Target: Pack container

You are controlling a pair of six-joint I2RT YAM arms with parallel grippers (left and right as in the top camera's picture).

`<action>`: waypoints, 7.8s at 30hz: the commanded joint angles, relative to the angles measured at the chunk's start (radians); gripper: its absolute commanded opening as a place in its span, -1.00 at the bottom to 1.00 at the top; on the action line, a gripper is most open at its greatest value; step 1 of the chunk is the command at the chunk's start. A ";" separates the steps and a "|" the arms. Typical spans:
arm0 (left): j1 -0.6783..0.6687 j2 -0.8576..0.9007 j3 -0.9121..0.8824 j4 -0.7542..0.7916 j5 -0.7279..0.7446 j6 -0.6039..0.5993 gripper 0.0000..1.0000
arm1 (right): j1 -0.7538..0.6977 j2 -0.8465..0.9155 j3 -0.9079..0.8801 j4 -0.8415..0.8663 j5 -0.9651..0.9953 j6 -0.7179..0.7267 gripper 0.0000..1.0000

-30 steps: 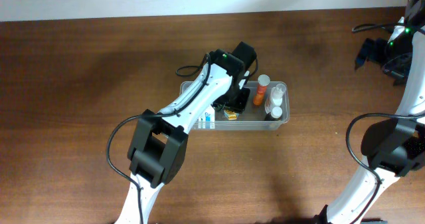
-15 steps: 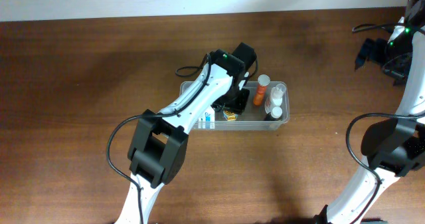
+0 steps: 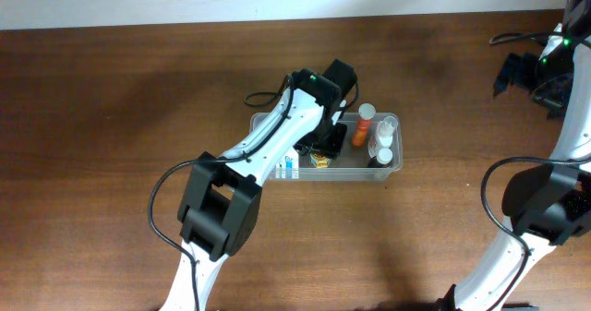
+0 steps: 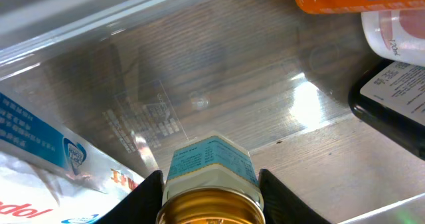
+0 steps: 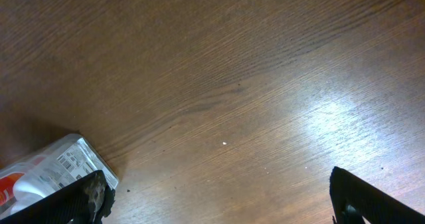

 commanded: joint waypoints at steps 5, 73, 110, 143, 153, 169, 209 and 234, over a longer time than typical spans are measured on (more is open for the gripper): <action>-0.006 0.004 0.019 -0.016 -0.008 -0.007 0.11 | 0.000 -0.016 -0.006 0.000 -0.005 0.008 0.97; 0.296 -0.875 -0.127 -0.455 -0.284 -0.114 0.99 | 0.000 -0.016 -0.006 0.000 -0.005 0.008 0.97; 0.354 -1.326 -1.170 0.537 -0.210 0.362 0.99 | 0.000 -0.016 -0.006 0.000 -0.005 0.008 0.97; 0.596 -2.255 -1.848 0.993 -0.182 0.361 0.99 | 0.000 -0.016 -0.006 0.000 -0.005 0.008 0.97; 0.608 -2.290 -1.887 1.127 -0.156 0.361 0.99 | 0.000 -0.016 -0.006 0.000 -0.005 0.008 0.97; 0.608 -2.290 -2.016 1.269 -0.130 0.361 0.99 | 0.000 -0.016 -0.006 0.000 -0.005 0.008 0.97; 0.608 -2.290 -2.016 1.147 -0.127 0.361 0.99 | 0.000 -0.016 -0.006 0.000 -0.005 0.008 0.97; 0.608 -2.290 -2.016 1.147 -0.127 0.361 0.99 | 0.303 -0.414 -0.008 0.000 -0.005 0.008 0.97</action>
